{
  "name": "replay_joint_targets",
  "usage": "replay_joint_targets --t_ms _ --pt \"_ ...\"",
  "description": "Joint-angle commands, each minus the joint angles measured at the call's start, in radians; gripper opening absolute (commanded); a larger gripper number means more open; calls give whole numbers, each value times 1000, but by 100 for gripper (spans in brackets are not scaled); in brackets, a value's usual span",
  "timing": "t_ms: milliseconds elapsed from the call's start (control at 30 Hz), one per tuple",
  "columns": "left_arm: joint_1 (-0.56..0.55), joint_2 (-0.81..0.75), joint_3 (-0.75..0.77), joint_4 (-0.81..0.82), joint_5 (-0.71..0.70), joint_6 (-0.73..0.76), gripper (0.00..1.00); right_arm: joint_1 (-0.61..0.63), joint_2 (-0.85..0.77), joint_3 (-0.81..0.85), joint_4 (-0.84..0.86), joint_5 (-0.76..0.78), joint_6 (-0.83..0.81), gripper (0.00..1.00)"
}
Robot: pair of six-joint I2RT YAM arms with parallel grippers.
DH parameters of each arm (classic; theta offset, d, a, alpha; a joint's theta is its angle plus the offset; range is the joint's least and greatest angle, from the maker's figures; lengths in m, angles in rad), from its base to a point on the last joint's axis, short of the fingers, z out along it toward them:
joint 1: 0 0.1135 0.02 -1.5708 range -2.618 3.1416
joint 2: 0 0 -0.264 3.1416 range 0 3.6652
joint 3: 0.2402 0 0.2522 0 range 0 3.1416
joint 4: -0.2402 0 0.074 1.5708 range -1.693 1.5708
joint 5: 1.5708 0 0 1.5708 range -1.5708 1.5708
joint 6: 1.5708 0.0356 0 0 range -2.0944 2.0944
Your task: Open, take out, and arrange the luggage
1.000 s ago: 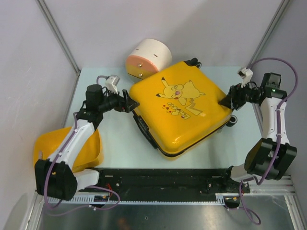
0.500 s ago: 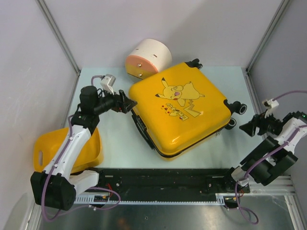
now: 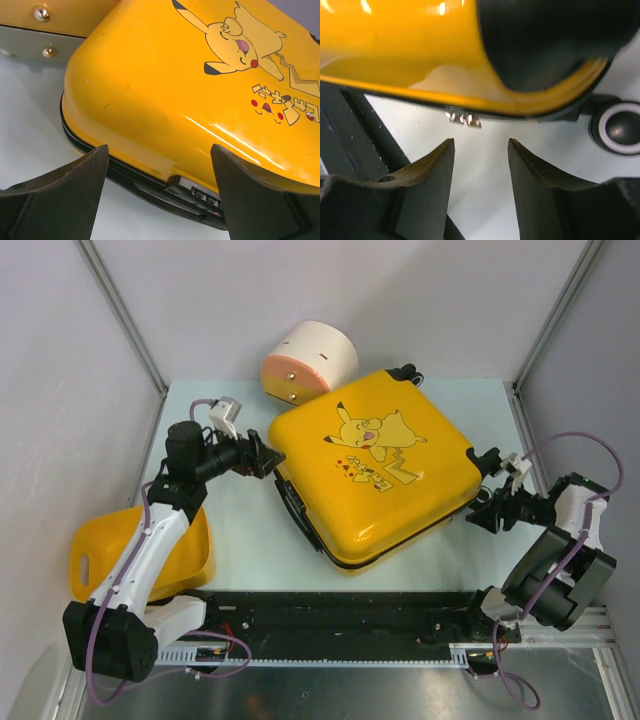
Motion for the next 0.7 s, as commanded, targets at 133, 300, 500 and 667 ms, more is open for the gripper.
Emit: replay_joint_targets --t_ms 133,300,500,667 --pt "-18 2 -25 9 -13 5 88 182 -50 -13 778 -35 806 51" --pt "-46 13 -36 9 -22 1 88 168 -41 -9 1066 16 1026 51" --pt "-63 15 -38 7 -28 4 88 60 -73 -9 720 -58 714 56" --pt "-67 10 -42 9 -24 5 88 -100 -35 -9 145 -65 -102 58"
